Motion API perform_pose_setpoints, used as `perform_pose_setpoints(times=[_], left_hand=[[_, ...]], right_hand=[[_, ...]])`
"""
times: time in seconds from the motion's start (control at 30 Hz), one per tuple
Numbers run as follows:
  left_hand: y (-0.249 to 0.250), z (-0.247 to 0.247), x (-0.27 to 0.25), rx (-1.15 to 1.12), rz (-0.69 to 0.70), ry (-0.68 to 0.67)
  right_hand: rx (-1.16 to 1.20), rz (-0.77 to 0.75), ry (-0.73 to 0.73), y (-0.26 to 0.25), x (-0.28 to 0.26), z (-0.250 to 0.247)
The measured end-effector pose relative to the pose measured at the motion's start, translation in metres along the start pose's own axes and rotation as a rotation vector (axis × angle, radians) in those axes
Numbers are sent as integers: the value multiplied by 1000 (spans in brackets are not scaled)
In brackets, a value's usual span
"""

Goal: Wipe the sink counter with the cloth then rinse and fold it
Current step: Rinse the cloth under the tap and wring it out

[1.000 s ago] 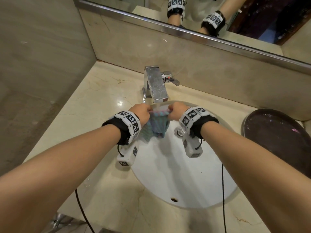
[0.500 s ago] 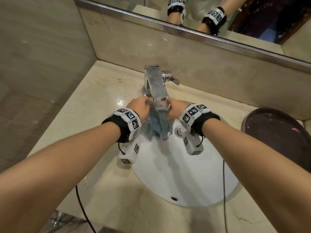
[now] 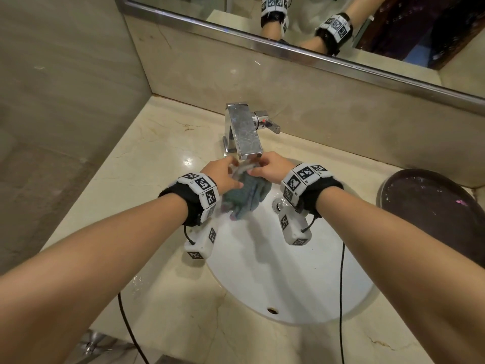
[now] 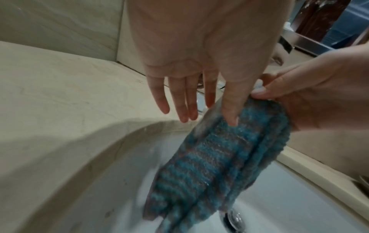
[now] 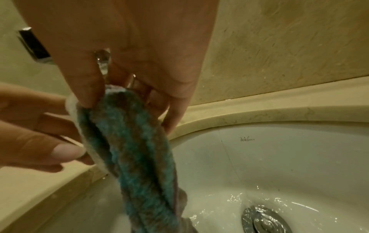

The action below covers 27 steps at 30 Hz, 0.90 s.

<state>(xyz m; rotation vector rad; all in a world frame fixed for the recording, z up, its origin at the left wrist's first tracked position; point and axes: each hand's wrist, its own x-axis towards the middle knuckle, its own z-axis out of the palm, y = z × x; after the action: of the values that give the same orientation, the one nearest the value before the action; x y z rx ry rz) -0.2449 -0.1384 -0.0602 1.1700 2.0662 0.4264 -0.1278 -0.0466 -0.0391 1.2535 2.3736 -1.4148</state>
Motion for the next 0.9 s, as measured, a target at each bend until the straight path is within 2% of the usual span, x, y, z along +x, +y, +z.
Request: perform_pose_setpoints(times=[0.1,0.23,0.43,0.5,0.6,0.67,0.8,0.9], left_hand=[[6,2,3,-43,20,3],[8,2,3,30,8,40],[1,0,3,-27,13,108],[-1,-1,3,-84,8,134],[-8,-4,3,-102,-33,166],[-11,-5,3,-74,-41,103],[-9,-3,0,54,26,-20],[-3,1,-1,78,36,-37]], right_hand=[[19,-25,-8,-4,-3,0],[-50,-30,-33,-6,-4,-2],[-615,53,-123,5,7,-6],[-673,63,-105,11,7,-9],[-542,68,-70,17,3,-11],[-378,40,-25,20,3,-11],[38,-2,55,8,-3,-4],[124,-24,31,0,-7,-3]])
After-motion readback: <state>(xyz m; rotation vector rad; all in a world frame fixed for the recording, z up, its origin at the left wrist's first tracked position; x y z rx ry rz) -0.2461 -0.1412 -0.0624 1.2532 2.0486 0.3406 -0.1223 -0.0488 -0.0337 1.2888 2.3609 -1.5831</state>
